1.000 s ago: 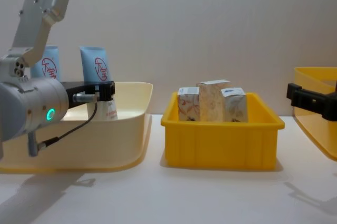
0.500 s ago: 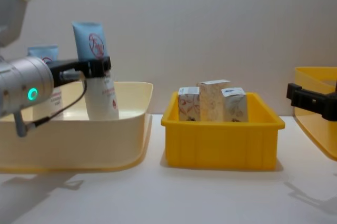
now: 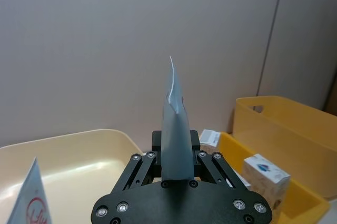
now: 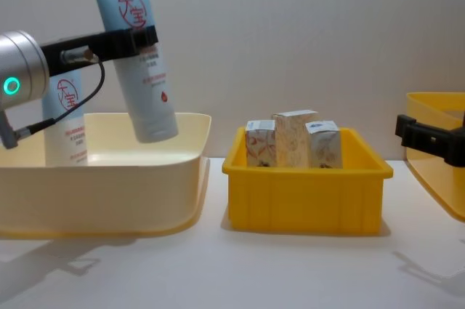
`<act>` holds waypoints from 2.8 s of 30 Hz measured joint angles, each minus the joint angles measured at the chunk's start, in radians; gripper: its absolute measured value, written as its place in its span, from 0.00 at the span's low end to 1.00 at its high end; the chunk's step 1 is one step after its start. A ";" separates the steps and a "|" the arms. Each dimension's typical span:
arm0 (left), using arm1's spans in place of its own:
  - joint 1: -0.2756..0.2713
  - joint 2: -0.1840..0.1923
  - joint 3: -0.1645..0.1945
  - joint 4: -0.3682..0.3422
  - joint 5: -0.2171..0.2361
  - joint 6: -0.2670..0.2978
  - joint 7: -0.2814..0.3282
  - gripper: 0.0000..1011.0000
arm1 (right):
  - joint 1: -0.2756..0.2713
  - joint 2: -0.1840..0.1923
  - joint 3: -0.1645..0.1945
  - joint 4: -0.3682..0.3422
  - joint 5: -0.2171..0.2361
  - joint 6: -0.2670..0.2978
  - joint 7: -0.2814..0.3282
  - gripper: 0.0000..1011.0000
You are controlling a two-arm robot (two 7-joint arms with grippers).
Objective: Bimanual collaborative sorting of washing and personal care products
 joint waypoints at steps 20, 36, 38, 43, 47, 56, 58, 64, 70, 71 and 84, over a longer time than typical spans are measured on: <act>-0.018 0.058 0.040 -0.012 -0.123 -0.015 -0.271 0.27 | 0.000 0.000 0.000 0.000 0.000 0.000 0.000 0.99; -0.039 0.090 0.143 0.029 -0.133 -0.036 -0.447 0.27 | 0.000 0.000 0.000 0.000 0.000 0.000 0.000 0.99; -0.039 0.092 0.150 0.031 -0.131 -0.040 -0.456 0.27 | 0.000 0.000 0.000 0.000 0.000 0.000 0.000 0.99; -0.039 0.098 0.169 0.037 -0.126 -0.055 -0.480 0.27 | 0.000 0.000 0.000 0.000 0.000 0.000 0.000 0.99; -0.039 0.101 0.181 0.040 -0.124 -0.063 -0.494 0.27 | 0.000 0.000 0.000 0.000 0.000 0.000 0.000 0.99; -0.038 0.105 0.193 0.043 -0.121 -0.071 -0.509 0.27 | 0.000 0.007 0.002 -0.003 0.008 0.000 0.023 0.99; -0.038 0.105 0.195 0.044 -0.120 -0.073 -0.511 0.27 | 0.000 0.014 0.004 -0.006 0.016 0.001 0.040 0.99; -0.038 0.107 0.199 0.045 -0.120 -0.076 -0.516 0.27 | 0.005 0.033 0.006 -0.013 0.042 0.008 0.096 0.99; -0.037 0.107 0.201 0.045 -0.119 -0.078 -0.519 0.27 | 0.015 0.056 0.005 -0.020 0.070 0.019 0.158 0.99; -0.037 0.107 0.202 0.045 -0.119 -0.078 -0.520 0.27 | 0.019 0.062 0.003 -0.022 0.079 0.022 0.175 0.99; -0.037 0.108 0.204 0.046 -0.119 -0.079 -0.522 0.27 | 0.067 0.120 -0.028 -0.023 0.151 0.057 0.335 0.99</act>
